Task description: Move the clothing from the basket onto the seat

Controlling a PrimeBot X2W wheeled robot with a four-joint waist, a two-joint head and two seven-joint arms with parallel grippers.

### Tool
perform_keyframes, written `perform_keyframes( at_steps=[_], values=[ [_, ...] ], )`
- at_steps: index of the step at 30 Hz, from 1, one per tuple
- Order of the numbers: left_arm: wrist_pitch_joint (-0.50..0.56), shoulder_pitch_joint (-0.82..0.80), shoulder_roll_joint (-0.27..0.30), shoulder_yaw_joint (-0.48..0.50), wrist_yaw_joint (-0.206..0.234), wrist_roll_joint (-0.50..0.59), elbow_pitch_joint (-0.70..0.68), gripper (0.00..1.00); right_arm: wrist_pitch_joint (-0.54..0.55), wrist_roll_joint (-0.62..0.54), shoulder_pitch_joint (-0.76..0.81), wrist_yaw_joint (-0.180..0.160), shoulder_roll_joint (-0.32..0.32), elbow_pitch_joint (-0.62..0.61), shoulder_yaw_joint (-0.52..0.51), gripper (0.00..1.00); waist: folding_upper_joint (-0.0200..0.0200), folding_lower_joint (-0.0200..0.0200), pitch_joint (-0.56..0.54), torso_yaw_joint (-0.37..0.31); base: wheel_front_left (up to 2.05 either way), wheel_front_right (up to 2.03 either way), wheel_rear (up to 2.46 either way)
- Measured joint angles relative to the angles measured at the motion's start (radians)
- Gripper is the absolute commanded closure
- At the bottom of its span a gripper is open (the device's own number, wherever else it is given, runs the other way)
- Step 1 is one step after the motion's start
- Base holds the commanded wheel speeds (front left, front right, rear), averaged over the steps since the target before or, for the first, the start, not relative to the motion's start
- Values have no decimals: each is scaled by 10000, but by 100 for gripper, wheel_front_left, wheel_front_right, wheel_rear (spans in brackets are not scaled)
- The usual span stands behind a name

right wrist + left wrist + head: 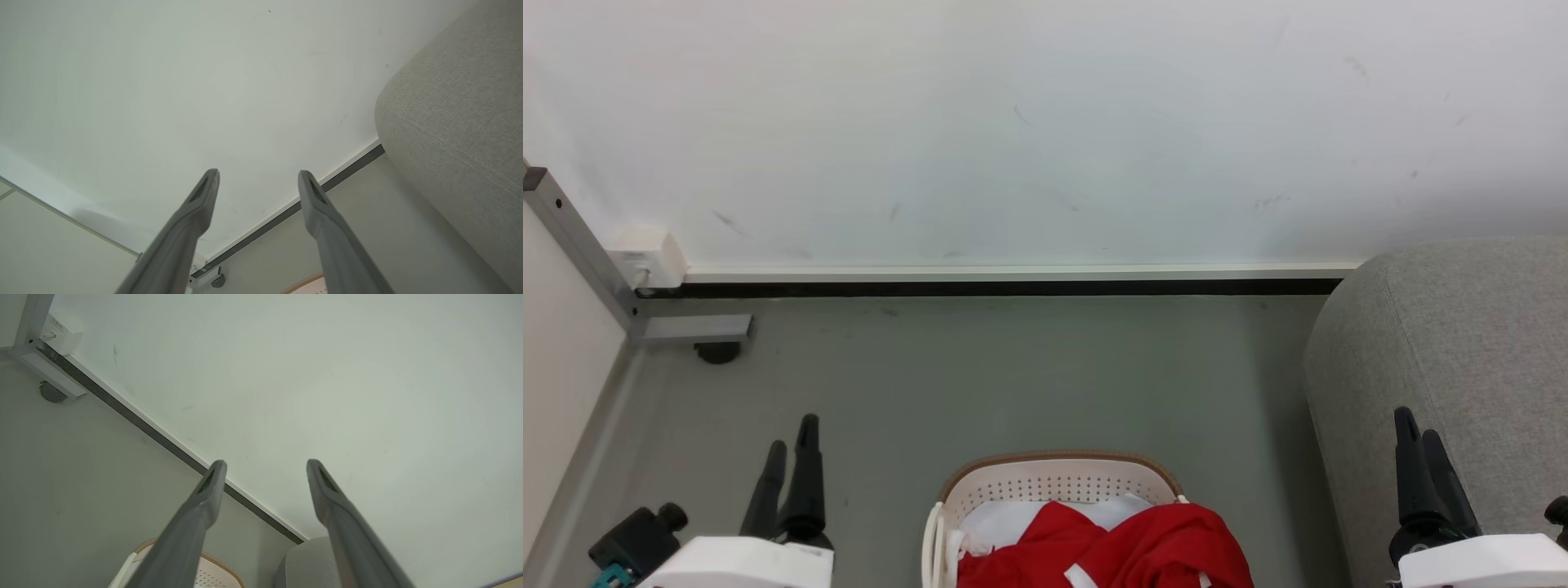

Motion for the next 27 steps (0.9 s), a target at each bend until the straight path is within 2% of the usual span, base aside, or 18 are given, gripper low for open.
perform_keyframes(
  at_steps=[4, 12, 27],
  values=[
    [-104, 11, 48, -251, 174, 1011, 6, 0, -136, -965, -4, 0, 0, -46, -10, 0, 0, 0, -6, -27, 0, 0, 0],
    [-322, 88, 201, -629, 570, 2213, 2, 0, -382, -2614, -4, 0, -2, 29, 196, 0, 0, 0, -29, -74, 0, 0, 0],
    [-740, 96, 462, -1131, 951, 3705, -63, 0, -784, -4414, -41, 0, -6, 493, 577, 0, 0, 0, -27, -119, 0, 0, 0]
  ],
)
